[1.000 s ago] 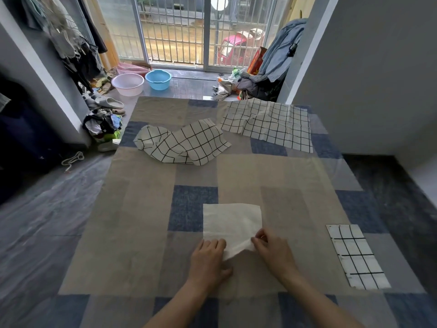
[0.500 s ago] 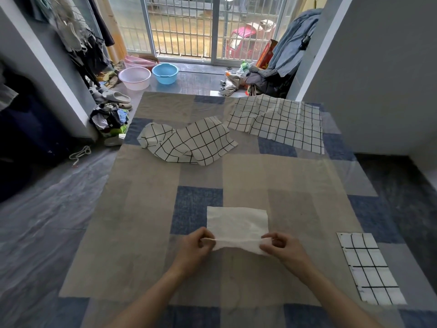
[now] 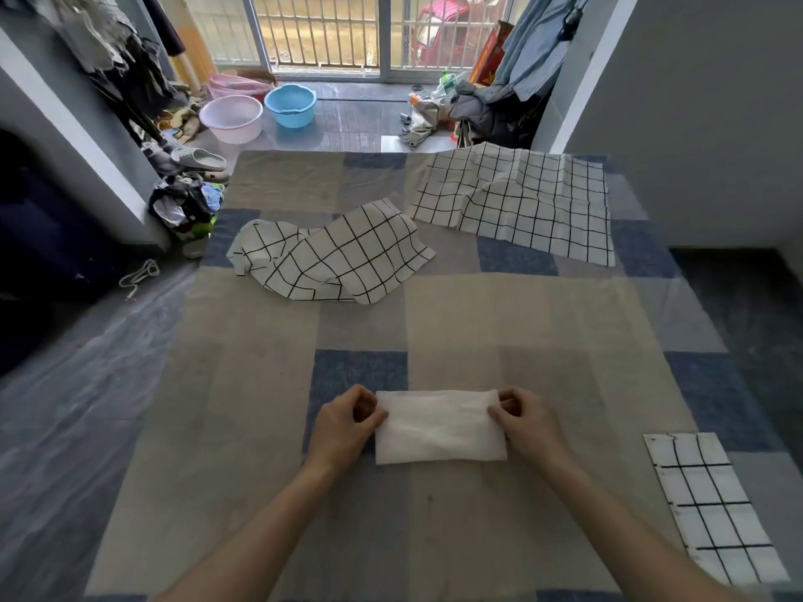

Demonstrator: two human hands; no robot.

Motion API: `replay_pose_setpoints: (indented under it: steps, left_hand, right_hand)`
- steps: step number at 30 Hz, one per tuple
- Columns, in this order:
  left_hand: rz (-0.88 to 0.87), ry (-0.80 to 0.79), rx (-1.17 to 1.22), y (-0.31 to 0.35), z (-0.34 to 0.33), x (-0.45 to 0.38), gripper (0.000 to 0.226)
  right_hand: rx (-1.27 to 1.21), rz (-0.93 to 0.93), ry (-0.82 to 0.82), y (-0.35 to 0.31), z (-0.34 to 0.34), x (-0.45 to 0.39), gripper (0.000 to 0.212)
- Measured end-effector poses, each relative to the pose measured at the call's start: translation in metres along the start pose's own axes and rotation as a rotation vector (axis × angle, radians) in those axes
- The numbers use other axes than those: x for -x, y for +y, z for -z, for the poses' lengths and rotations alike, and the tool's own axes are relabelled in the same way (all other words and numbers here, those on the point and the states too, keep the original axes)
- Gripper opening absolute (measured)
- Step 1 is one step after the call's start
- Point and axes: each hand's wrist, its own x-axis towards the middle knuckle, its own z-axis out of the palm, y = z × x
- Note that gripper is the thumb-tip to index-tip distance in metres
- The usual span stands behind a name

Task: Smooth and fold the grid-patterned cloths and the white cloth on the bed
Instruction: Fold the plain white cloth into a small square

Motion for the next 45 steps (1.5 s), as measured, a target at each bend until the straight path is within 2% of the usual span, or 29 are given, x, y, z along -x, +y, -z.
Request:
replay_pose_setpoints:
  steps: [4, 16, 18, 20, 22, 24, 26, 29, 32, 40, 45]
  left_hand:
    - [-0.065, 0.022, -0.112, -0.005, -0.004, -0.010, 0.020]
    - [-0.084, 0.190, -0.277, 0.006, -0.016, -0.018, 0.020]
    - [-0.200, 0.290, -0.292, 0.014, -0.019, -0.015, 0.013]
    - [-0.390, 0.314, -0.368, 0.026, -0.027, -0.005, 0.012]
    - [-0.510, 0.235, -0.394, 0.032, -0.044, 0.009, 0.018]
    - [-0.484, 0.144, -0.412, 0.023, -0.063, 0.021, 0.032]
    - [-0.418, 0.053, -0.473, 0.007, -0.075, 0.027, 0.047]
    - [-0.392, -0.080, -0.585, -0.011, -0.073, 0.026, 0.054]
    - [-0.383, -0.110, -0.631, -0.013, -0.062, 0.024, 0.057]
    - [-0.310, -0.144, -0.706, -0.029, -0.036, 0.020, 0.059]
    - [-0.283, -0.188, -0.721, -0.025, -0.036, 0.019, 0.061]
  right_hand:
    - [0.061, -0.013, 0.116, -0.004, -0.008, -0.006, 0.011]
    - [0.170, 0.023, 0.148, 0.001, -0.017, -0.006, 0.030]
    - [0.205, 0.076, 0.216, -0.002, -0.019, -0.005, 0.034]
    - [0.294, 0.218, 0.345, -0.008, -0.025, -0.001, 0.038]
    - [0.338, 0.337, 0.383, -0.016, -0.038, 0.009, 0.044]
    - [0.396, 0.460, 0.310, -0.020, -0.059, 0.022, 0.047]
    - [0.490, 0.523, 0.166, -0.012, -0.079, 0.030, 0.052]
    - [0.580, 0.441, 0.028, 0.006, -0.086, 0.029, 0.058]
    - [0.661, 0.401, -0.028, 0.016, -0.076, 0.025, 0.061]
    - [0.760, 0.233, 0.026, 0.050, -0.031, 0.022, 0.062]
    - [0.722, 0.181, 0.129, 0.035, -0.039, 0.021, 0.060]
